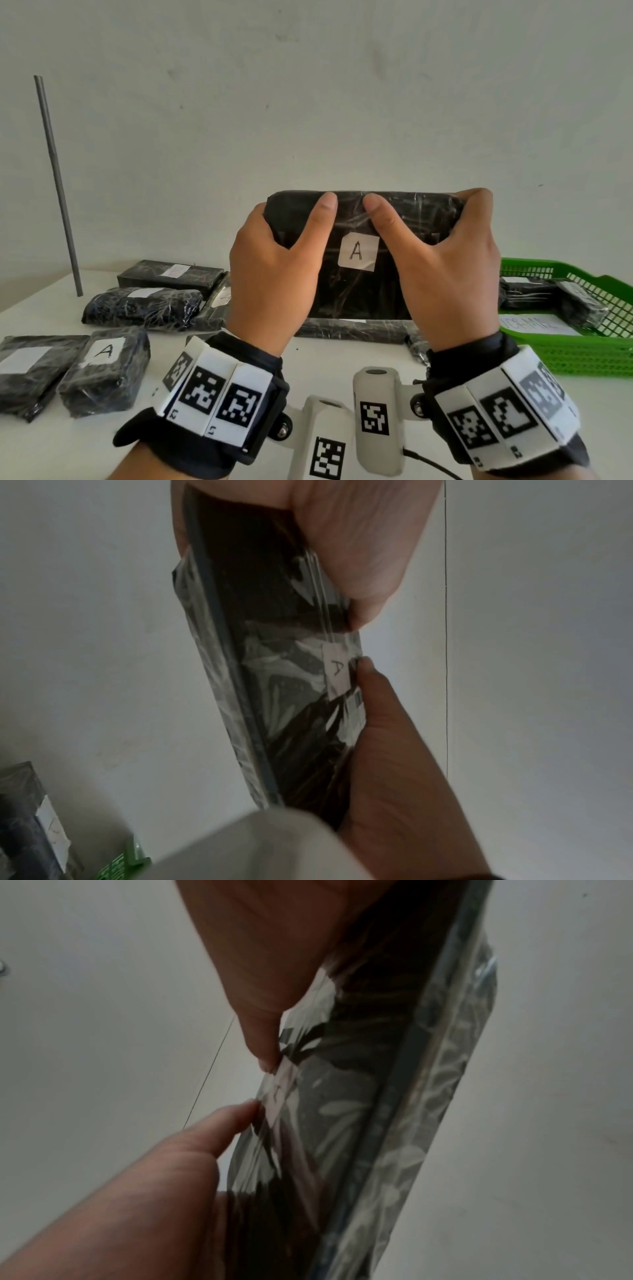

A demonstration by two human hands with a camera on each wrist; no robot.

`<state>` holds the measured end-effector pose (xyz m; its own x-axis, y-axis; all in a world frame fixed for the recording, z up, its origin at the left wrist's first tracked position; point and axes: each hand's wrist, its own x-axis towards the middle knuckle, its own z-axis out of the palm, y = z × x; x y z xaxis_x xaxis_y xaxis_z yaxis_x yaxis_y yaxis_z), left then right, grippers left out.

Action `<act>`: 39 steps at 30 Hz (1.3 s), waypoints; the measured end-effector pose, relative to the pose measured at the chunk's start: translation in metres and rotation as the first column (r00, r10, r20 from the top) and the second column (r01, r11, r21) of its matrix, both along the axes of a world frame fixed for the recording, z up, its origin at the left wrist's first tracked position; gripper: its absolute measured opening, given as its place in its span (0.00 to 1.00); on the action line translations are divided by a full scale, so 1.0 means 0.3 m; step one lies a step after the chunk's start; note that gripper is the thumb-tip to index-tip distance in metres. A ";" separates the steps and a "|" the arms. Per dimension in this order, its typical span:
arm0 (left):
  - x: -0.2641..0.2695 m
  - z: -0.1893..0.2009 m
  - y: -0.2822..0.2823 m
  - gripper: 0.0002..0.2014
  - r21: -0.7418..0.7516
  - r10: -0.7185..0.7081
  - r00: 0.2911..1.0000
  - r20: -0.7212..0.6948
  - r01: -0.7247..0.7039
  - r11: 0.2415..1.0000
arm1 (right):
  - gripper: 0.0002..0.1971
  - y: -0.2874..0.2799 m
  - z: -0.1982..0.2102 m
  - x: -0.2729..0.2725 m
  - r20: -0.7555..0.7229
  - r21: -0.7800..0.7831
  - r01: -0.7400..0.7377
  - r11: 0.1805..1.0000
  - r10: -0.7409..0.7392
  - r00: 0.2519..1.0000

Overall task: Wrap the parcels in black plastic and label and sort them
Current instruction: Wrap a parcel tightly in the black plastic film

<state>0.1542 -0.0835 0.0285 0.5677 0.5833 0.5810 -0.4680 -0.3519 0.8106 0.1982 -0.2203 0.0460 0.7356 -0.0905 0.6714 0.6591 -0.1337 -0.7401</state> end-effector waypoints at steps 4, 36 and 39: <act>-0.001 0.002 0.004 0.18 0.012 0.005 1.000 -0.014 -0.005 1.000 | 0.33 -0.006 0.000 0.004 -0.005 -0.015 -0.006 1.000 0.006 1.000; -0.030 0.040 0.083 0.25 -0.022 -0.101 0.986 -0.131 0.099 0.995 | 0.22 -0.053 0.033 0.018 -0.015 -0.081 -0.162 0.983 0.161 0.987; -0.047 0.059 0.062 0.26 0.030 -0.084 0.987 -0.140 0.089 0.996 | 0.23 -0.049 0.033 0.017 -0.071 -0.094 -0.167 0.981 0.161 0.984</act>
